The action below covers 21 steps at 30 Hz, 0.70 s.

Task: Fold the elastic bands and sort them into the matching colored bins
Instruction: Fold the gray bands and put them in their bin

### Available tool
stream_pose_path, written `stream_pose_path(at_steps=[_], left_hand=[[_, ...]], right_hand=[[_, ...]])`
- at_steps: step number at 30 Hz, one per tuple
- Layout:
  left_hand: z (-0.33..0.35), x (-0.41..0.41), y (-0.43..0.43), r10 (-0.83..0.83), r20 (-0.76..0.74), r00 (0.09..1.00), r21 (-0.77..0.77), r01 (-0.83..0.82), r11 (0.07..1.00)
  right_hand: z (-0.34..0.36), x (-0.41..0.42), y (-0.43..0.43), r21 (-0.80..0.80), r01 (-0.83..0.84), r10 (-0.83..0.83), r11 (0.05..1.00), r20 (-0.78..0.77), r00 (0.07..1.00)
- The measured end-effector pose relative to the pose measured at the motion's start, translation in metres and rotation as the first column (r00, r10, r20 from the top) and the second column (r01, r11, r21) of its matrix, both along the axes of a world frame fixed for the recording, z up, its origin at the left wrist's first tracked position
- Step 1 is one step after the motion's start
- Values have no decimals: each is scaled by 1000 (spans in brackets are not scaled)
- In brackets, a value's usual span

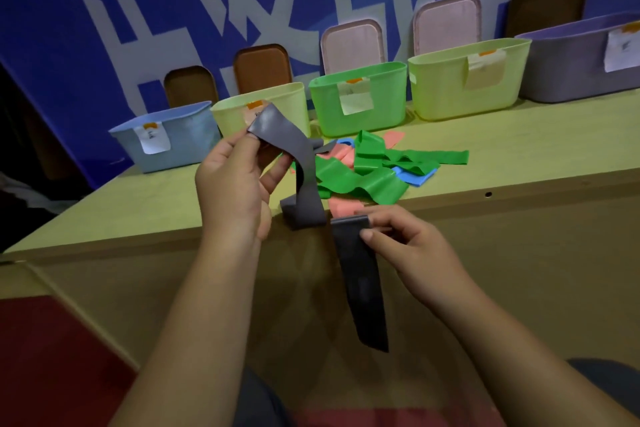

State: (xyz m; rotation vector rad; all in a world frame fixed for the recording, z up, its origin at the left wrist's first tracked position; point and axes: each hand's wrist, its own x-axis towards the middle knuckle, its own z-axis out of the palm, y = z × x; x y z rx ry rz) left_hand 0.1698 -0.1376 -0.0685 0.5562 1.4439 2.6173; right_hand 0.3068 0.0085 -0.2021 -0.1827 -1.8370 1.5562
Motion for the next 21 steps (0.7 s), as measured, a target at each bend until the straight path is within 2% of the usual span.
stream_pose_path(at_steps=[10, 18, 21], left_hand=[[-26, 23, -21, -14, 31, 999, -100, 17, 995], [-36, 44, -37, -54, 50, 997, -110, 59, 992], [-47, 48, -40, -70, 70, 995, -149, 80, 986]], right_hand=[[7, 0, 2, -155, 28, -29, 988, -9, 1000], [4, 18, 8, -181, -103, 100, 978, -21, 995], [0, 25, 10, -266, -199, 194, 943, -46, 980]])
